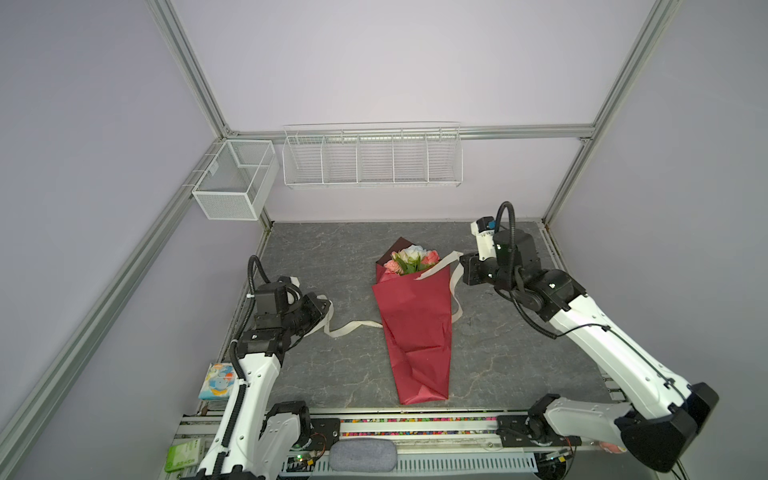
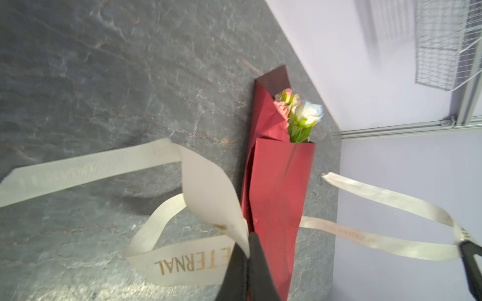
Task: Tie the bouquet of fake flowers
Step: 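Lift the ribbon end with the right gripper over the cone toward the left gripper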
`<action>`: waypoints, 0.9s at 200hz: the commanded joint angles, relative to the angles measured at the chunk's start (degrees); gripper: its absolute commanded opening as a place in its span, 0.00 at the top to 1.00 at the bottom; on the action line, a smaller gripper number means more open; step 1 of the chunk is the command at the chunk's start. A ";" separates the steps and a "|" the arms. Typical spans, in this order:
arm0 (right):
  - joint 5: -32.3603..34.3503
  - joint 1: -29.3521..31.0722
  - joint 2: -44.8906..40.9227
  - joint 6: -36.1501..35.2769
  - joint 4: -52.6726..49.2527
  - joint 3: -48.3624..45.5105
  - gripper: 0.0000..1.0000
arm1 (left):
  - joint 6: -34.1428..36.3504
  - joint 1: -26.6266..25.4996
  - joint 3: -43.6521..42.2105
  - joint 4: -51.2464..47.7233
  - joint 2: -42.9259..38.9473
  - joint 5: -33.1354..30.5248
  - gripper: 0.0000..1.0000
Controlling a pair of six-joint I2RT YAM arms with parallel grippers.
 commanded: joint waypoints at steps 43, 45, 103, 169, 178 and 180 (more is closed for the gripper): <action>20.56 -5.99 -11.68 4.26 -8.62 -2.89 0.93 | -1.62 -1.62 -0.86 2.55 0.84 -1.25 1.00; 20.56 -6.08 -11.86 4.27 -8.62 -3.15 0.93 | -1.68 -1.71 -0.86 2.64 0.86 -1.27 1.00; 12.91 -7.61 -13.35 2.57 -7.30 -5.00 0.93 | -3.82 -6.63 -0.04 4.39 -0.11 -5.00 1.00; 0.86 -7.40 -6.26 2.18 -7.00 -3.70 0.93 | -0.80 -6.73 6.77 -9.50 -10.97 -22.35 1.00; -0.07 -7.44 -5.39 2.37 -7.01 -3.64 0.93 | -0.42 -6.69 7.98 -11.39 -11.92 -24.83 1.00; -0.27 -7.41 -5.21 2.41 -6.99 -3.64 0.94 | -0.34 -6.71 8.29 -11.74 -12.06 -25.24 1.00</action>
